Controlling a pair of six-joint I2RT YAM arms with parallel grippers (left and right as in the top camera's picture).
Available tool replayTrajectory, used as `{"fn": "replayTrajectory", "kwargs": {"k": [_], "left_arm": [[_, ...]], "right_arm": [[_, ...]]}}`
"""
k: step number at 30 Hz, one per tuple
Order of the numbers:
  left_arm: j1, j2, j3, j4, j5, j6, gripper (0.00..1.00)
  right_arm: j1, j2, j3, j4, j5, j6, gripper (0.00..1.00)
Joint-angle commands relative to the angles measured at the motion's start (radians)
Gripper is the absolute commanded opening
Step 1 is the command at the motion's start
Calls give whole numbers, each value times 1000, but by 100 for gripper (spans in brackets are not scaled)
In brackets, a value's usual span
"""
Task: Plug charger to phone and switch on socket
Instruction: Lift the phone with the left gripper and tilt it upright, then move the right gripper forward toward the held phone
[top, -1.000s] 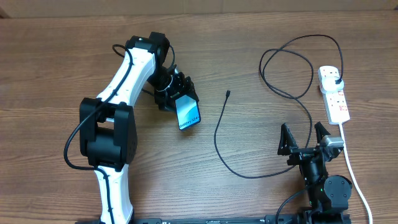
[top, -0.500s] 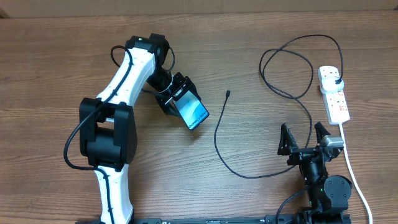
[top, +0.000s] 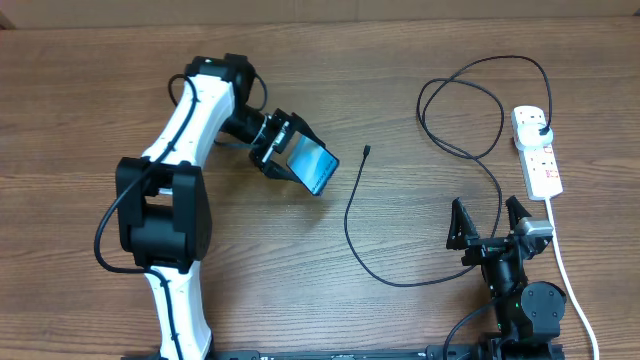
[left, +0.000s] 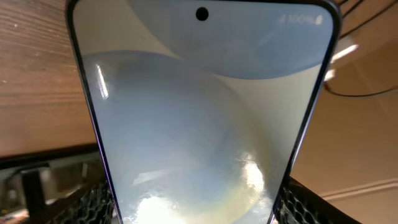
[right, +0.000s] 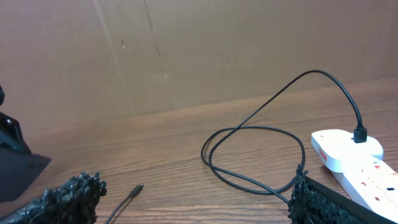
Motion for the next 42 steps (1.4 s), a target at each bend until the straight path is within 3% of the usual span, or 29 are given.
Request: {"fn": "replayTrajectory", "kwargs": {"k": [1,13,26,42], "left_arm": [[25,3,29,-8,120,-55,68],[45,3,29,-22,187,-133,68],[45,3,29,-22,210,-179,68],[44,3,29,-22,210,-179,67]], "right_arm": [[-7,-12,-10,4,7,-4,100],[-7,-12,-10,4,6,-3,100],[-7,23,3,-6,-155,66,100],[-7,269,249,-222,-197,109,100]]}}
